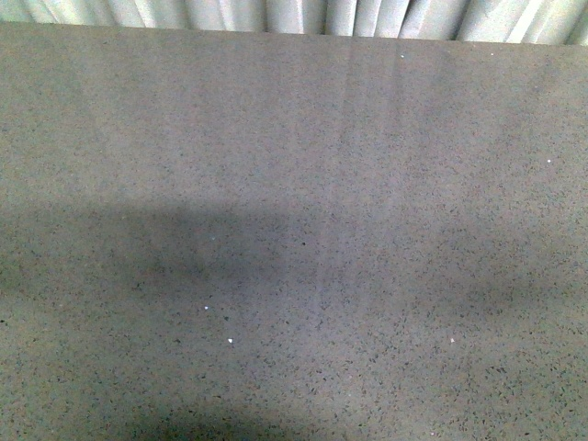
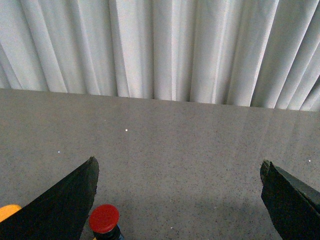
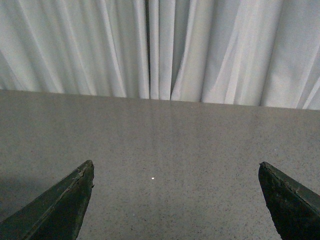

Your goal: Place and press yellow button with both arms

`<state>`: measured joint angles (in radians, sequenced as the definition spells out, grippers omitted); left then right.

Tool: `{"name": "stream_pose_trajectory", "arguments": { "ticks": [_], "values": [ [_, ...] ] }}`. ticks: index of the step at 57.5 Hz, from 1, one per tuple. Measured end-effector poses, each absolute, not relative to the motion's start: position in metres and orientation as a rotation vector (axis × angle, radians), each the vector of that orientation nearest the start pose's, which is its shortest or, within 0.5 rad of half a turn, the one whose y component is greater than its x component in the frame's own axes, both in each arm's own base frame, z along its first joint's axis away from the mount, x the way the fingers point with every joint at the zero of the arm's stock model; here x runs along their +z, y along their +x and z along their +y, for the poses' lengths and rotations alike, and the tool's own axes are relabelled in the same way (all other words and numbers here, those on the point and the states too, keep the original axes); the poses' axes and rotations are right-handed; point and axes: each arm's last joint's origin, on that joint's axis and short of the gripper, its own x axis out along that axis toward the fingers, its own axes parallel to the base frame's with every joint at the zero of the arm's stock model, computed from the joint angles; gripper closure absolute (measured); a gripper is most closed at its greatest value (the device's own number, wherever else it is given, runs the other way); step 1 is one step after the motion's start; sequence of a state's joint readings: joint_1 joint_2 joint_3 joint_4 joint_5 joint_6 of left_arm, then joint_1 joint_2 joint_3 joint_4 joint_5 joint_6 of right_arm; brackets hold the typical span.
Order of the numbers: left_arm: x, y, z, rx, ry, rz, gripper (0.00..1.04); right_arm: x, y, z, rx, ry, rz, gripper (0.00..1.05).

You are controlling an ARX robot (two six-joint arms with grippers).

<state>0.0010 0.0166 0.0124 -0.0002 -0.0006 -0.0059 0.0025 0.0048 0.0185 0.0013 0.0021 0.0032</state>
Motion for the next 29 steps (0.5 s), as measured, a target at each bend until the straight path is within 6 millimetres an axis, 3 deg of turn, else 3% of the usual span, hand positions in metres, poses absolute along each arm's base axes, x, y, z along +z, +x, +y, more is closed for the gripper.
{"name": "stream_pose_trajectory", "arguments": {
  "ticks": [29],
  "values": [
    [0.1664, 0.098, 0.0001, 0.002, -0.006, 0.004, 0.09, 0.1696, 0.0968, 0.0002, 0.0, 0.003, -0.015, 0.09]
  ]
}}
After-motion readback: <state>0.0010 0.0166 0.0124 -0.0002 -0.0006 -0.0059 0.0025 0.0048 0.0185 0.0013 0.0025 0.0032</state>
